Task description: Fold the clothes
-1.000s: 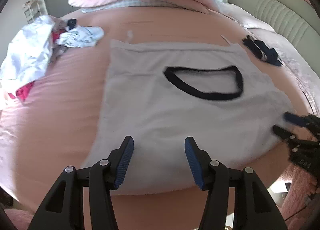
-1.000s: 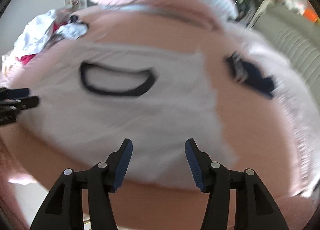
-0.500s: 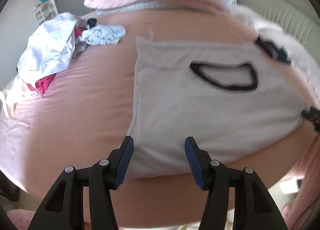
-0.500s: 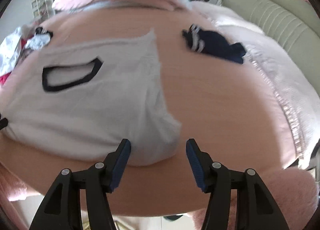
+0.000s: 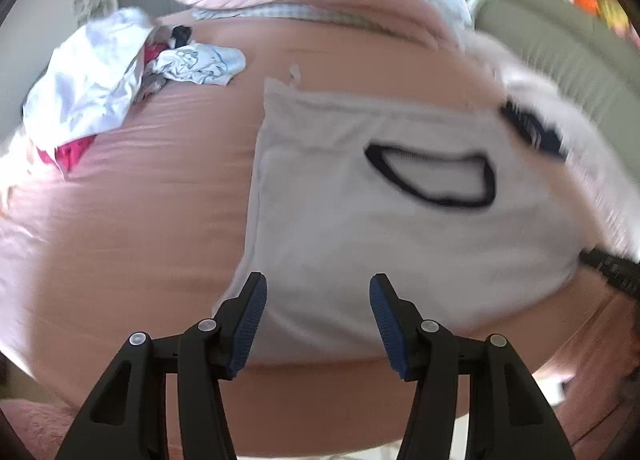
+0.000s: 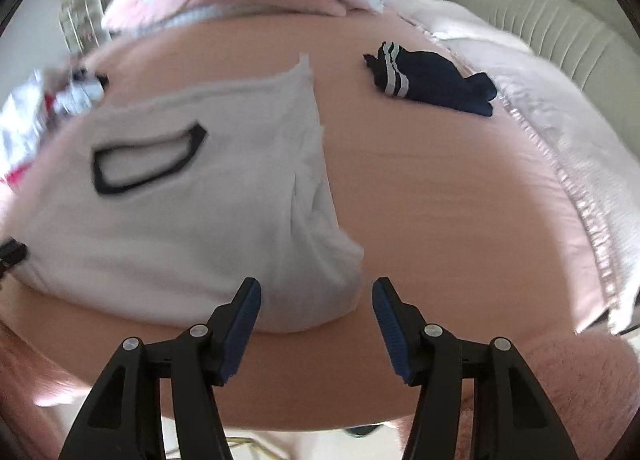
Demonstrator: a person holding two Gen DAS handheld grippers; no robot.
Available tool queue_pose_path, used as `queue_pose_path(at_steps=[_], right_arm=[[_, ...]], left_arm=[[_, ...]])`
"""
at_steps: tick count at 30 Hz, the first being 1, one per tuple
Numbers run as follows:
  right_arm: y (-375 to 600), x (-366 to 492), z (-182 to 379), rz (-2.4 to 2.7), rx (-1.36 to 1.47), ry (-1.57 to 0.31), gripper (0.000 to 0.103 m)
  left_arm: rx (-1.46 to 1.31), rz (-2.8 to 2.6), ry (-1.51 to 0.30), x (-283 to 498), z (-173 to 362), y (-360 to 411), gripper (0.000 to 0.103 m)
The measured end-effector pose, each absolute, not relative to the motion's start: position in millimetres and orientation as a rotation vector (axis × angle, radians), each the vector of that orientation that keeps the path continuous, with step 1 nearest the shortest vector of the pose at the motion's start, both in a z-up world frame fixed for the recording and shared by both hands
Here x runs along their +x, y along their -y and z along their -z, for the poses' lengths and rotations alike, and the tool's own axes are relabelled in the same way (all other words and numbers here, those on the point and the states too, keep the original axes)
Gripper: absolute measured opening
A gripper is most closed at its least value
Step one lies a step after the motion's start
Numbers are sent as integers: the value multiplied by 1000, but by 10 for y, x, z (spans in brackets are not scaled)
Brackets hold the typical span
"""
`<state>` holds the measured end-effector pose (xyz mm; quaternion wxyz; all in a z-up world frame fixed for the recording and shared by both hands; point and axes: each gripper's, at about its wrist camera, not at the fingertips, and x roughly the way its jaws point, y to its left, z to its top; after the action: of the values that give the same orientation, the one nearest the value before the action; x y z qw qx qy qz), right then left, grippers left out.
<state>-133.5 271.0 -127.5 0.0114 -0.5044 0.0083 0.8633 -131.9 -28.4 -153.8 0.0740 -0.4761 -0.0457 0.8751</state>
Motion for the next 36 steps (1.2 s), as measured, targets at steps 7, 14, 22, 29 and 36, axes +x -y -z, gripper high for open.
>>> queue_pose_path(at_steps=[7,14,22,29,36], right_arm=[[-2849,-2049,884,-2785,-1659,-6,59],[-2932,-3153,1118,-2735,-1807,-54,59],[-3044,-3796,1674,-2666,-1922,-172,59],[-2908,-4095,1743,-2770,-1819,-132,46],[-2721,-4148,1697,-2812,-1852,-70,10]], left_arm=[[-1459,-2502,316,-2056,1434,509,51],[-1487,-2494,312,-2986,1601,680,51],[-1517,-2412,391,-3625,1924,754,51],[-1503,-2390,319,-3757,2059,541,51],[-1496,-2424,273,-3800,2009,420,6]])
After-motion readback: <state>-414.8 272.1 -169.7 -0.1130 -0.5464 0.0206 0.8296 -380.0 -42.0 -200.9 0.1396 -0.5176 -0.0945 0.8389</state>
